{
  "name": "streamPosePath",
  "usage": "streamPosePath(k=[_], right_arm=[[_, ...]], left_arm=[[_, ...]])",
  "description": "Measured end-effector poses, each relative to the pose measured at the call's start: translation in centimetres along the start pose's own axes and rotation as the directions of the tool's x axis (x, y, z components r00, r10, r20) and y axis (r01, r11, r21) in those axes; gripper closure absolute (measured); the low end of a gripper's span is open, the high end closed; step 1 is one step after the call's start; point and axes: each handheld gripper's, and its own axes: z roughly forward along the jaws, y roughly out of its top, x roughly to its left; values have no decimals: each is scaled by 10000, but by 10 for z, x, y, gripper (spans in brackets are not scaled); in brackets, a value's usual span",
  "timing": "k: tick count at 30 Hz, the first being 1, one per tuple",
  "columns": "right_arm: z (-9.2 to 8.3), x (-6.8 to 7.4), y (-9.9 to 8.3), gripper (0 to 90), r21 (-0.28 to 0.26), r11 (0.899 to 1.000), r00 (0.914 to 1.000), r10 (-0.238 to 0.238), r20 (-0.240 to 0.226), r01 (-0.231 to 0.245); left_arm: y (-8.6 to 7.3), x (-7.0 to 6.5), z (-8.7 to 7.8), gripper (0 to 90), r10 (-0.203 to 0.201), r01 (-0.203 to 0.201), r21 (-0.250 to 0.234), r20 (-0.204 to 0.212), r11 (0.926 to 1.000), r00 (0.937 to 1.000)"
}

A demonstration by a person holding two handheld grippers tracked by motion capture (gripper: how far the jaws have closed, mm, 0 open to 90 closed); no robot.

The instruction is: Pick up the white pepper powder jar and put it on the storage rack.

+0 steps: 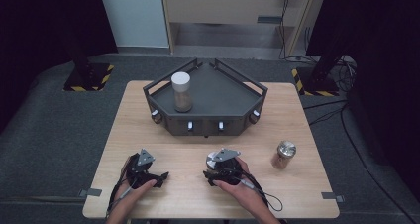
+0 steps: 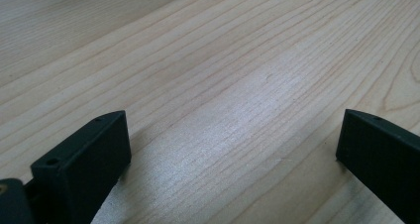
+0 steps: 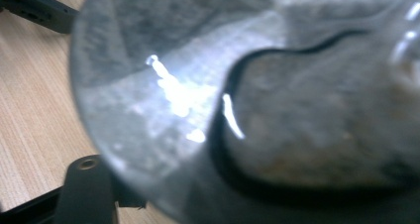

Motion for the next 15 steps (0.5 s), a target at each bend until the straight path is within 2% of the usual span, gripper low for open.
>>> streamPosePath(k=[10, 15], right_arm=[[-7, 3, 6, 308, 85, 9995, 9994, -316, 153, 315], [-25, 2, 16, 308, -96, 9988, 9981, -471, 395, 475]], left_arm=[[0, 0, 0, 0, -6, 6, 6, -8, 10000, 10000], [0, 0, 0, 0, -9, 9, 5, -9, 10000, 10000]])
